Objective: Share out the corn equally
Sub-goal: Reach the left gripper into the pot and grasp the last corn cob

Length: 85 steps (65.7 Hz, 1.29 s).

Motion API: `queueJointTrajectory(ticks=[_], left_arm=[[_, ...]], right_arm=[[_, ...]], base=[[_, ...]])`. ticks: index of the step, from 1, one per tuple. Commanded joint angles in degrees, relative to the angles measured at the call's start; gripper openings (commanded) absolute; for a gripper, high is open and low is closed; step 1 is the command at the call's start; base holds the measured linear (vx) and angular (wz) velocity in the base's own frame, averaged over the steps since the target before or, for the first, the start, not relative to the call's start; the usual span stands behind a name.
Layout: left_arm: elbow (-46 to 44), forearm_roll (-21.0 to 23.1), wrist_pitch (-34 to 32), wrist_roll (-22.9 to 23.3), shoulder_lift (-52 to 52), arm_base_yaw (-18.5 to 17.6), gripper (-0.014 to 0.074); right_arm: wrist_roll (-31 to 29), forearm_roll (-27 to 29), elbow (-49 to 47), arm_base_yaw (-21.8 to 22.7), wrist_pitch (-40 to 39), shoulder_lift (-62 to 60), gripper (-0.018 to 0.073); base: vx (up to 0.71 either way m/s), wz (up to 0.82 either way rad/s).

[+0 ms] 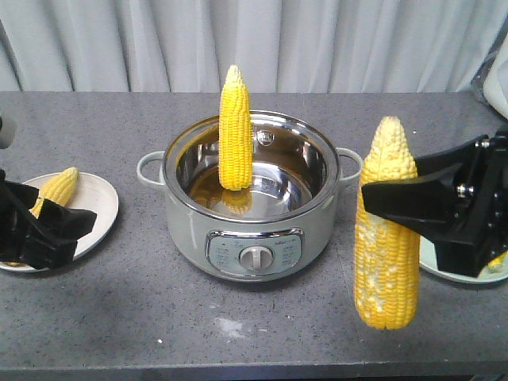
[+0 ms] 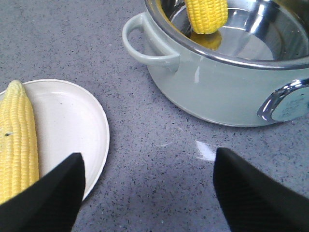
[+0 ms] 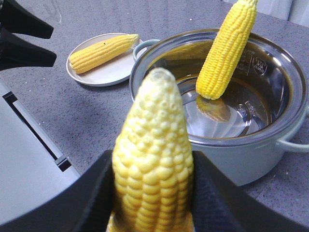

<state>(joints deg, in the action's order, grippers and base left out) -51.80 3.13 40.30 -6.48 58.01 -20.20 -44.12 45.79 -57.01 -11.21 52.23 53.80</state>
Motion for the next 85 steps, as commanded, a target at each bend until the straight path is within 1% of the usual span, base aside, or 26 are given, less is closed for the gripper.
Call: queueJointTrajectory(ticks=[1, 15, 35, 43, 50, 56, 65, 73, 79, 85], left_arm=[[-1.7, 0.6, -3.4, 0.2, -0.9, -0.3, 0.0533], [-1.7, 0.6, -3.4, 0.2, -0.9, -0.3, 0.0533], [-1.7, 0.6, -4.0, 0.2, -0.9, -0.3, 0.0533], [-1.7, 0.6, -6.5, 0.2, -0.9, -0.3, 0.0533], [-2.1, 0.6, -9.7, 1.5, -0.9, -0.3, 0.0538], [-4.6, 0.6, -9.8, 1.5, -0.5, -0.3, 0.0561], [-11.0, 1.6, -5.8, 1.2, 1.5, -0.3, 0.0606], [-16.1, 4.5, -2.3, -4.2, 4.7, -0.3, 0.0615], [-20.2, 6.1, 1.9, -6.1, 7.9, -0.4, 0.0614], [-23.6, 6.2, 4.8, -6.1, 11.7, -2.7, 0.0614]], right_arm=[[-0.7, 2.5, -0.1, 0.1, -3.2, -2.6, 0.0228], [-0.7, 1.2, 0.4, 0.1, -3.1, -4.4, 0.0228], [-0.7, 1.3, 0.4, 0.1, -2.9, -4.6, 0.0228], [-0.7, 1.3, 0.4, 0.1, -2.9, -4.6, 0.0228], [-0.7, 1.3, 0.4, 0.1, -2.9, -4.6, 0.0228], [-0.7, 1.4, 0.4, 0.1, -2.9, -4.6, 0.0228], [-0.7, 1.4, 0.4, 0.1, -2.8, -4.6, 0.0228], [-0.7, 1.5, 0.4, 0.1, -2.8, -4.6, 0.0228], [-0.7, 1.5, 0.4, 0.1, -2.8, -4.6, 0.0228], [-0.7, 1.5, 0.4, 0.1, -2.7, -4.6, 0.0228]], base=[[0.00, 0.00], [0.00, 0.00], [0.00, 0.00], [0.00, 0.00], [0.00, 0.00], [0.00, 0.00], [0.00, 0.00], [0.00, 0.00], [0.00, 0.00], [0.00, 0.00]])
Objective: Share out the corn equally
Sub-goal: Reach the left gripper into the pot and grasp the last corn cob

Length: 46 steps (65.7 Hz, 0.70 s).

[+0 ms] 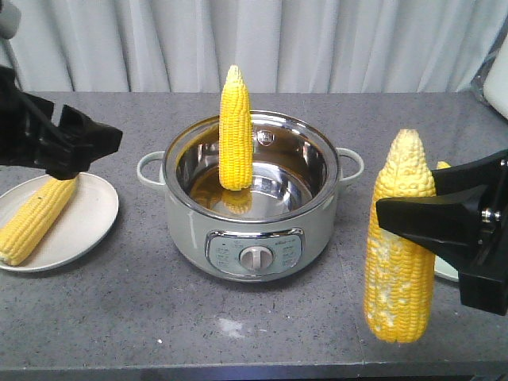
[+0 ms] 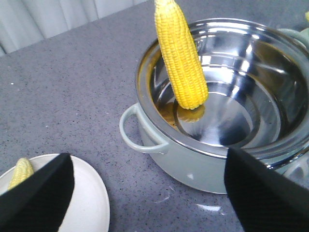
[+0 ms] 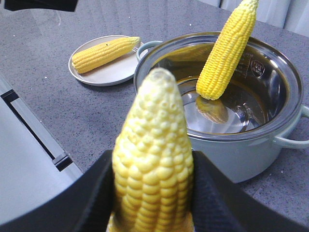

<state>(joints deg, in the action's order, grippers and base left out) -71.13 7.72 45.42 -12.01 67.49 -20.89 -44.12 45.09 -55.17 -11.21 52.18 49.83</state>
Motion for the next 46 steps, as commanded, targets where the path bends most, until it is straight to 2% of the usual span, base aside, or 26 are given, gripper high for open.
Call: queueJointTrajectory(ticks=[1, 12, 19, 23, 36, 41, 46], left_arm=[[-4.6, 1.6, -0.1, -0.6, 2.7, -2.5, 0.0614], [-8.8, 1.2, -1.8, -0.7, 8.5, -9.6, 0.0611], [-11.5, -2.1, -2.1, 1.8, 12.3, -13.3, 0.0611], [-13.3, -5.7, -1.9, 5.4, 14.2, -14.7, 0.0610], [-21.1, -21.6, 2.4, 22.2, 21.8, -19.8, 0.0608], [-24.8, -26.2, 5.2, 27.2, 24.9, -21.2, 0.0607], [-28.6, -29.0, 8.2, 32.4, 28.6, -21.8, 0.0607]], right_arm=[[-0.7, 2.2, -1.4, 0.1, -2.7, -0.6, 0.0228], [-0.7, 2.2, -1.4, 0.1, -2.7, -0.6, 0.0228], [-0.7, 2.2, -1.4, 0.1, -2.6, -0.6, 0.0228], [-0.7, 2.2, -1.4, 0.1, -2.6, -0.6, 0.0228], [-0.7, 2.2, -1.4, 0.1, -2.7, -0.6, 0.0228], [-0.7, 2.2, -1.4, 0.1, -2.7, -0.6, 0.0228], [-0.7, 2.2, -1.4, 0.1, -2.7, -0.6, 0.0228]], base=[[0.00, 0.00], [0.00, 0.00], [0.00, 0.00], [0.00, 0.00], [0.00, 0.00], [0.00, 0.00], [0.00, 0.00]])
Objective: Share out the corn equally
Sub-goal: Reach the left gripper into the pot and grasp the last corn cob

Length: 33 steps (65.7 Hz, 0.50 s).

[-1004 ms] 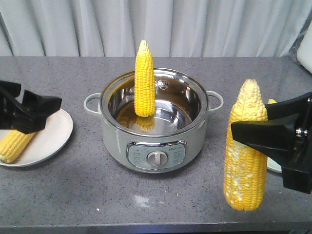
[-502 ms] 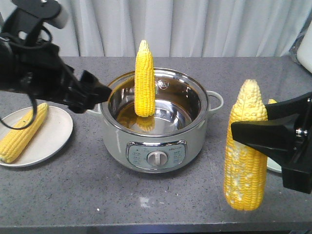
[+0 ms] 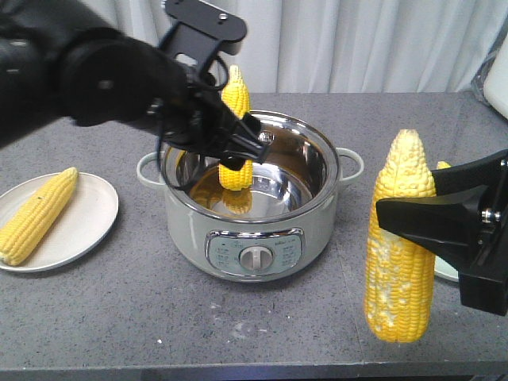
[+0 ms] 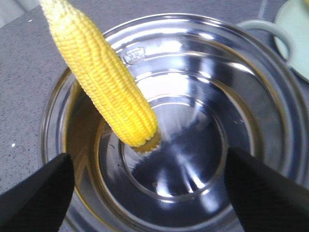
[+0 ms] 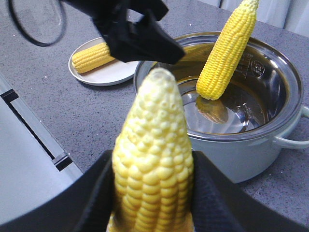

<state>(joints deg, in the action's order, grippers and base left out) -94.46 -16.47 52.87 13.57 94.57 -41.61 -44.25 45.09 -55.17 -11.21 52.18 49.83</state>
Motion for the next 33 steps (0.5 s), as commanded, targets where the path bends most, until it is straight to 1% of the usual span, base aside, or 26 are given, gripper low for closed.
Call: queueJointTrajectory(ticks=[1, 4, 10, 14, 24, 33], left_arm=[[-5.9, -5.2, 1.6, 7.5, 2.1, -1.1, 0.0606], [-8.3, -5.9, 3.5, 9.3, 3.9, -1.1, 0.0603], [-12.5, -5.9, 5.9, 11.8, 7.6, -0.7, 0.0601], [-15.0, -5.8, 6.2, 12.5, 9.7, -0.6, 0.0595], [-19.7, -5.8, 7.4, 16.1, 13.8, 0.1, 0.0592], [-22.4, -5.8, 7.4, 17.3, 16.3, 1.0, 0.0592]], right_arm=[[-0.6, 2.2, -1.4, 0.1, -2.7, -0.6, 0.0228], [-0.6, 2.2, -1.4, 0.1, -2.7, -0.6, 0.0228], [-0.6, 2.2, -1.4, 0.1, -2.7, -0.6, 0.0228], [-0.6, 2.2, -1.4, 0.1, -2.7, -0.6, 0.0228], [-0.6, 2.2, -1.4, 0.1, -2.6, -0.6, 0.0228], [-0.6, 2.2, -1.4, 0.1, -2.6, -0.6, 0.0228]], base=[[0.00, 0.00], [0.00, 0.00], [0.00, 0.00], [0.00, 0.00], [0.00, 0.00], [0.00, 0.00]])
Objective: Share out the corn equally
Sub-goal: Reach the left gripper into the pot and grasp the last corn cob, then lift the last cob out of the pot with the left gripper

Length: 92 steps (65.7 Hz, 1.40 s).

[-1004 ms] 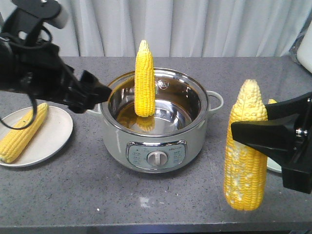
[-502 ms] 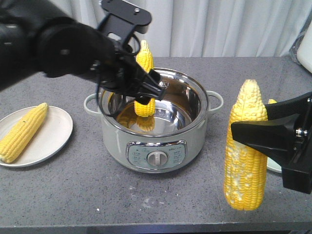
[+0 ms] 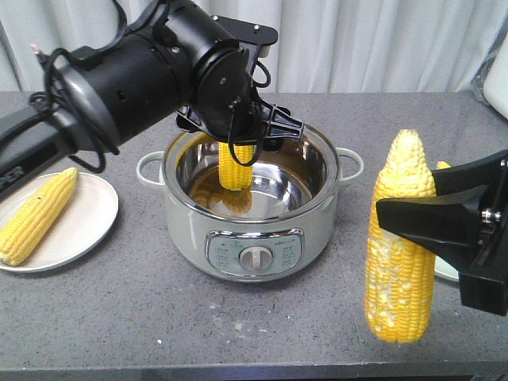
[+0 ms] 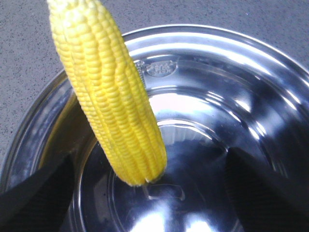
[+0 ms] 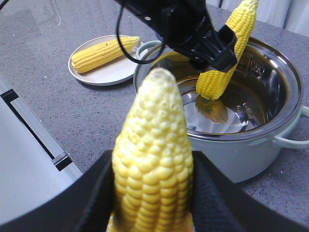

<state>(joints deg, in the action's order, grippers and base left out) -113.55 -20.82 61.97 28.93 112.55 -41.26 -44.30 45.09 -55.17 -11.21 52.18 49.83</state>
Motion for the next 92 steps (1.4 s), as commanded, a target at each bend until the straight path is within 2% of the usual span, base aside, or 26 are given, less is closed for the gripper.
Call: queueJointTrajectory(ticks=[1, 24, 43, 70, 77, 92], left_arm=[[-3.5, -1.5, -1.7, 2.2, -1.4, 0.9, 0.0592], [-4.0, -1.3, -3.1, 2.4, 1.7, 3.7, 0.0592], [-4.0, 0.6, -7.0, 2.3, 3.9, 3.7, 0.0589], [-4.0, 0.1, -10.6, 2.3, 8.0, 3.8, 0.0581], [-4.0, 0.1, -11.4, 2.2, 8.6, 3.8, 0.0536], [-4.0, 0.1, -11.3, 2.1, 8.5, 3.8, 0.0356]], right_arm=[[-0.5, 2.2, -1.4, 0.1, -2.7, -0.6, 0.0228], [-0.5, 2.2, -1.4, 0.1, -2.7, -0.6, 0.0228], [-0.5, 2.2, -1.4, 0.1, -2.6, -0.6, 0.0228], [-0.5, 2.2, -1.4, 0.1, -2.6, -0.6, 0.0228], [-0.5, 2.2, -1.4, 0.1, -2.6, -0.6, 0.0228], [-0.5, 2.2, -1.4, 0.1, -2.6, -0.6, 0.0228]], base=[[0.00, 0.00], [0.00, 0.00], [0.00, 0.00], [0.00, 0.00], [0.00, 0.00], [0.00, 0.00]])
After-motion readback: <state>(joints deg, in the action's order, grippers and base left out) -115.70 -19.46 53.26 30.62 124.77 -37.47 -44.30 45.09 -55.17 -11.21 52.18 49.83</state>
